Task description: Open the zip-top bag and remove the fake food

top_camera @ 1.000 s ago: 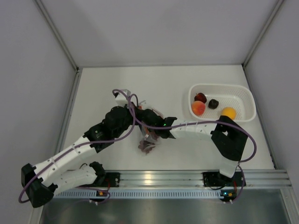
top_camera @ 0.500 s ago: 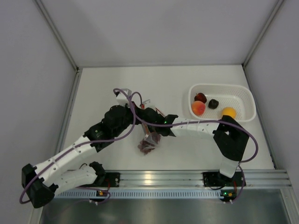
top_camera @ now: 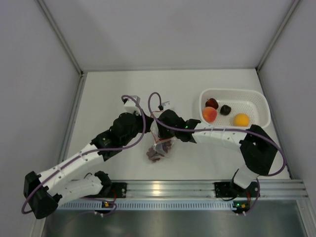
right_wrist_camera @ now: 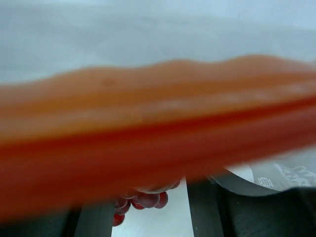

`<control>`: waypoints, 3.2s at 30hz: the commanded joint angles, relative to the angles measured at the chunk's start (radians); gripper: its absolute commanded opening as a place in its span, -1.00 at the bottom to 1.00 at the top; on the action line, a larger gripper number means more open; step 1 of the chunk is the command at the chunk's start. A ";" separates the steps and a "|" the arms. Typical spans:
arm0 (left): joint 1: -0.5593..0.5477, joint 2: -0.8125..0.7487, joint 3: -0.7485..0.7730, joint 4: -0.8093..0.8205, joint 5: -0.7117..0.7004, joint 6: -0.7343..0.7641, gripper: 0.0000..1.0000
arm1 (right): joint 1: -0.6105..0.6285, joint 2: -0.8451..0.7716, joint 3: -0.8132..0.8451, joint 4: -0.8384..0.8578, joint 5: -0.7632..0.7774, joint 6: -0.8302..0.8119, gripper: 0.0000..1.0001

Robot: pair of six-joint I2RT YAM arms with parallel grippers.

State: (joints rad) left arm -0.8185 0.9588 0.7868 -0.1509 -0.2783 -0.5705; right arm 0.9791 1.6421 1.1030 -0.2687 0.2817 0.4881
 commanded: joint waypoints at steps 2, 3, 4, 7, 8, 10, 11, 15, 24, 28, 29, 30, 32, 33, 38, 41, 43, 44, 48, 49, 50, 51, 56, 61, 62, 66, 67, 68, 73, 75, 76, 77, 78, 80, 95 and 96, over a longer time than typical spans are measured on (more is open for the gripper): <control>-0.002 0.021 0.008 0.019 -0.068 -0.022 -1.00 | 0.026 -0.106 -0.028 0.059 -0.015 -0.046 -0.78; -0.001 0.024 0.009 0.019 -0.081 -0.025 -1.00 | 0.030 -0.122 -0.037 0.062 -0.021 -0.060 -0.78; -0.001 0.032 0.011 0.019 -0.084 -0.026 -1.00 | 0.038 -0.134 -0.041 0.065 -0.022 -0.065 -0.78; -0.001 0.052 0.015 0.020 -0.076 -0.023 -1.00 | 0.050 -0.197 -0.064 0.074 -0.013 -0.072 -0.78; -0.001 0.058 0.017 0.020 -0.067 -0.022 -1.00 | 0.050 -0.214 -0.069 0.078 -0.016 -0.074 -0.78; -0.001 0.073 0.022 0.020 -0.032 -0.026 -1.00 | 0.050 -0.255 -0.074 0.079 -0.019 -0.077 -0.78; -0.001 0.081 0.025 0.027 -0.018 -0.026 -1.00 | 0.050 -0.277 -0.072 0.074 -0.019 -0.077 -0.78; -0.001 0.113 0.037 0.034 0.022 -0.025 -1.00 | 0.050 -0.318 -0.049 0.049 -0.006 -0.083 -0.78; -0.001 0.152 0.037 0.033 -0.001 -0.025 -1.00 | 0.040 -0.435 -0.002 0.002 0.030 -0.114 -0.78; 0.001 0.167 0.043 0.031 -0.009 -0.029 -1.00 | -0.040 -0.493 0.008 -0.010 -0.004 -0.112 -0.79; 0.001 0.169 0.046 0.021 -0.006 -0.029 -1.00 | -0.066 -0.527 0.005 -0.012 -0.018 -0.114 -0.79; 0.001 0.172 0.052 0.016 -0.001 -0.031 -1.00 | -0.121 -0.541 0.006 -0.041 -0.015 -0.112 -0.79; 0.001 0.170 0.057 0.007 0.004 -0.031 -1.00 | -0.196 -0.577 0.003 -0.069 0.005 -0.114 -0.77; 0.001 0.164 0.058 0.005 0.004 -0.029 -1.00 | -0.286 -0.585 0.001 -0.084 0.010 -0.118 -0.77; 0.001 0.143 0.069 -0.005 0.013 -0.032 -1.00 | -0.567 -0.582 -0.052 -0.127 0.037 -0.128 -0.67; 0.001 0.146 0.098 -0.024 0.031 -0.029 -1.00 | -0.727 -0.523 -0.080 -0.118 0.017 -0.137 -0.67; 0.001 0.146 0.112 -0.042 0.034 -0.028 -1.00 | -0.827 -0.478 -0.081 -0.110 -0.031 -0.134 -0.58; 0.001 0.141 0.114 -0.042 0.039 -0.028 -1.00 | -0.858 -0.432 -0.084 -0.103 -0.044 -0.125 -0.51; 0.001 0.107 0.114 -0.056 0.039 -0.026 -1.00 | -0.938 -0.318 -0.060 -0.102 -0.059 -0.115 -0.21; 0.001 0.101 0.112 -0.059 0.037 -0.025 -1.00 | -0.939 -0.289 -0.049 -0.116 -0.038 -0.114 0.12; 0.002 0.094 0.109 -0.061 0.031 -0.025 -1.00 | -0.938 -0.282 -0.034 -0.122 -0.036 -0.111 0.23; 0.002 0.090 0.109 -0.064 0.030 -0.023 -1.00 | -0.938 -0.278 -0.031 -0.128 -0.033 -0.111 0.32; 0.002 0.081 0.111 -0.068 0.042 -0.023 -1.00 | -0.922 -0.367 -0.061 -0.107 -0.045 -0.103 0.99; 0.001 0.069 0.111 -0.068 0.044 -0.031 -1.00 | -0.941 -0.490 -0.179 0.063 -0.471 -0.054 0.99; 0.002 0.069 0.114 -0.068 0.048 -0.031 -1.00 | -0.939 -0.493 -0.183 0.083 -0.514 -0.031 0.99; 0.001 0.075 0.120 -0.067 0.070 -0.037 -1.00 | -0.875 -0.511 -0.169 0.065 -0.576 -0.002 0.70; 0.001 0.075 0.120 -0.067 0.071 -0.037 -1.00 | -0.852 -0.519 -0.149 0.053 -0.555 -0.003 0.58; 0.002 0.075 0.121 -0.067 0.073 -0.038 -1.00 | -0.806 -0.524 -0.138 0.027 -0.543 -0.009 0.52; 0.002 0.081 0.130 -0.067 0.085 -0.049 -1.00 | -0.631 -0.547 -0.051 -0.064 -0.409 -0.029 0.20; 0.001 0.090 0.138 -0.067 0.093 -0.051 -1.00 | -0.546 -0.545 -0.026 -0.090 -0.379 -0.034 0.11; 0.001 0.093 0.141 -0.065 0.096 -0.052 -1.00 | -0.518 -0.545 -0.008 -0.102 -0.354 -0.036 0.06; 0.001 0.097 0.146 -0.065 0.099 -0.054 -1.00 | -0.488 -0.544 0.000 -0.107 -0.346 -0.037 0.02; 0.001 0.101 0.147 -0.065 0.106 -0.055 -1.00 | -0.435 -0.541 0.009 -0.112 -0.337 -0.039 -0.02; 0.001 0.107 0.153 -0.065 0.111 -0.058 -1.00 | -0.381 -0.528 0.040 -0.130 -0.305 -0.037 -0.15; -0.001 0.046 0.075 0.043 0.096 -0.181 -1.00 | 0.033 -0.309 0.029 -0.026 0.022 0.164 -0.52; -0.001 0.040 0.065 0.054 0.096 -0.189 -1.00 | 0.046 -0.301 0.012 0.003 0.052 0.179 -0.50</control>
State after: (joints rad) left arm -0.8181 1.0454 0.8803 -0.1925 -0.1654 -0.7200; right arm 0.9699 1.3331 1.1465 -0.3691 0.2031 0.5781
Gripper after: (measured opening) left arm 0.020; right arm 0.244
